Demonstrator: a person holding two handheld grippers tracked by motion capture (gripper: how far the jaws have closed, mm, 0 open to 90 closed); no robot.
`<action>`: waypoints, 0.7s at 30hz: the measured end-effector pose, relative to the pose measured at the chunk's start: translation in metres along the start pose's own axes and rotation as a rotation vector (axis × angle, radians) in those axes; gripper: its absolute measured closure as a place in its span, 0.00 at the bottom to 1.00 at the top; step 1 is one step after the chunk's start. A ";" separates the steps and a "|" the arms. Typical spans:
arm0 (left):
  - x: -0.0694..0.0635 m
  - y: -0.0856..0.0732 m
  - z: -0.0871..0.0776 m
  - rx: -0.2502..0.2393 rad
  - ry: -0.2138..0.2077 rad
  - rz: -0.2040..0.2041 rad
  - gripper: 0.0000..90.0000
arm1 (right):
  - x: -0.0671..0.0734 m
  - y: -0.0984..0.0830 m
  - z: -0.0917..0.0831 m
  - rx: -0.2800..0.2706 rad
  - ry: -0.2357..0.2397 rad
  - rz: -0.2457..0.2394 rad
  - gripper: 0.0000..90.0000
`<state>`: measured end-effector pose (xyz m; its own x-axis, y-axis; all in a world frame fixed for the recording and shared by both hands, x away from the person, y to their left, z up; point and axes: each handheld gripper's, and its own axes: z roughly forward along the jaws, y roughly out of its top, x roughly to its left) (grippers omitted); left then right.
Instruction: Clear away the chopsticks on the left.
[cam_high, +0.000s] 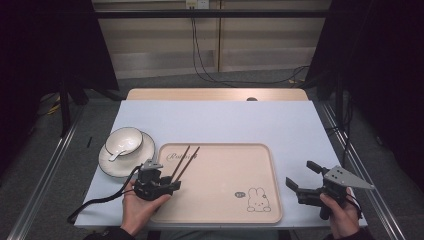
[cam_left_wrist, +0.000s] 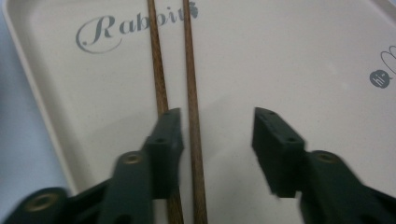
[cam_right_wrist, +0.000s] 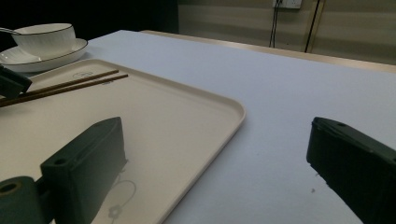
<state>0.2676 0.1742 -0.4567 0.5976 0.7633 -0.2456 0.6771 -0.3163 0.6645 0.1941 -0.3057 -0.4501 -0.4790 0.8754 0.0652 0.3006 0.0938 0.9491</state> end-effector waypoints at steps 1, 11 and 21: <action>0.000 0.000 -0.001 -0.009 -0.009 -0.001 0.52 | 0.000 0.000 0.000 0.000 -0.001 0.000 0.05; 0.006 0.009 -0.026 -0.131 -0.079 0.097 0.10 | 0.000 0.000 0.000 -0.002 -0.007 -0.001 0.05; 0.026 -0.001 -0.057 -0.195 -0.160 0.162 0.03 | 0.001 0.000 -0.001 -0.002 -0.004 -0.001 0.05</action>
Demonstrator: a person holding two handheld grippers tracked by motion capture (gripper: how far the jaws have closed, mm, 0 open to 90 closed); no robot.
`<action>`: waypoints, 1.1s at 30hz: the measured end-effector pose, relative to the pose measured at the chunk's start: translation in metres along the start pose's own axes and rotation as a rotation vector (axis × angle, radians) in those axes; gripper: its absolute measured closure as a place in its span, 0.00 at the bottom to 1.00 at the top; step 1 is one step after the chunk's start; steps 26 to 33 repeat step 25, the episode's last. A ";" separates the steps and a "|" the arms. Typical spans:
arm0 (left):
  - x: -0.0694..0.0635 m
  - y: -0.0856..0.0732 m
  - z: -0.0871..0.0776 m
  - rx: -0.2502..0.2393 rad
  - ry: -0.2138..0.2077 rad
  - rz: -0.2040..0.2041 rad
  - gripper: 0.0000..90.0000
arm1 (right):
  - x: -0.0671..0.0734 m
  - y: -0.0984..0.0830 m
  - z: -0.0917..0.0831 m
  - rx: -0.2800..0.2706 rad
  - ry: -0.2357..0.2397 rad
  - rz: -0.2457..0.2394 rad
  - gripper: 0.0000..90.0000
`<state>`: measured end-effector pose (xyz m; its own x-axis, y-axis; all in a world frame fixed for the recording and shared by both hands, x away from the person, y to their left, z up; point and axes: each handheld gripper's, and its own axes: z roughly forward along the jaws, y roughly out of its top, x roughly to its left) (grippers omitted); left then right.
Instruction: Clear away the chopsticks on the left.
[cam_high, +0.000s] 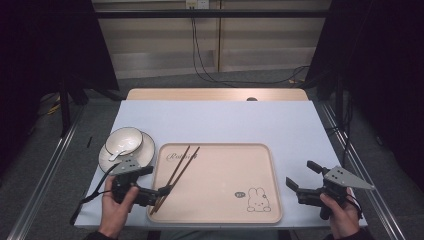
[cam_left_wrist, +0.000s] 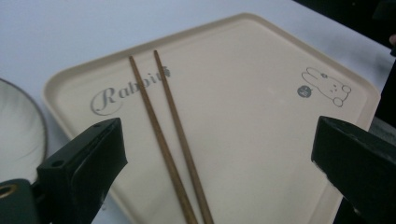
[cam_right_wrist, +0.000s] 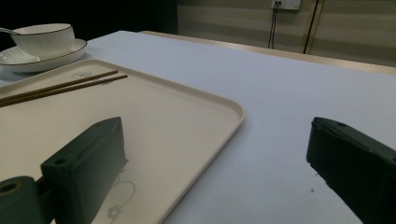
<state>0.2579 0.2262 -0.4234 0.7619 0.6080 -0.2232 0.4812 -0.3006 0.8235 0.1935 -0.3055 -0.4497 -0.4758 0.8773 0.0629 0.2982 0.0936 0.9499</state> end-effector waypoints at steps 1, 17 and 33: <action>0.002 -0.001 -0.005 -0.017 0.021 -0.005 0.03 | 0.000 0.000 0.000 -0.001 -0.002 -0.001 0.05; 0.027 -0.038 -0.060 -0.195 0.170 -0.019 0.02 | 0.000 0.000 0.000 -0.005 -0.003 -0.003 0.05; 0.034 -0.052 -0.074 -0.271 0.239 -0.068 0.02 | -0.001 0.000 0.000 -0.004 -0.005 -0.005 0.05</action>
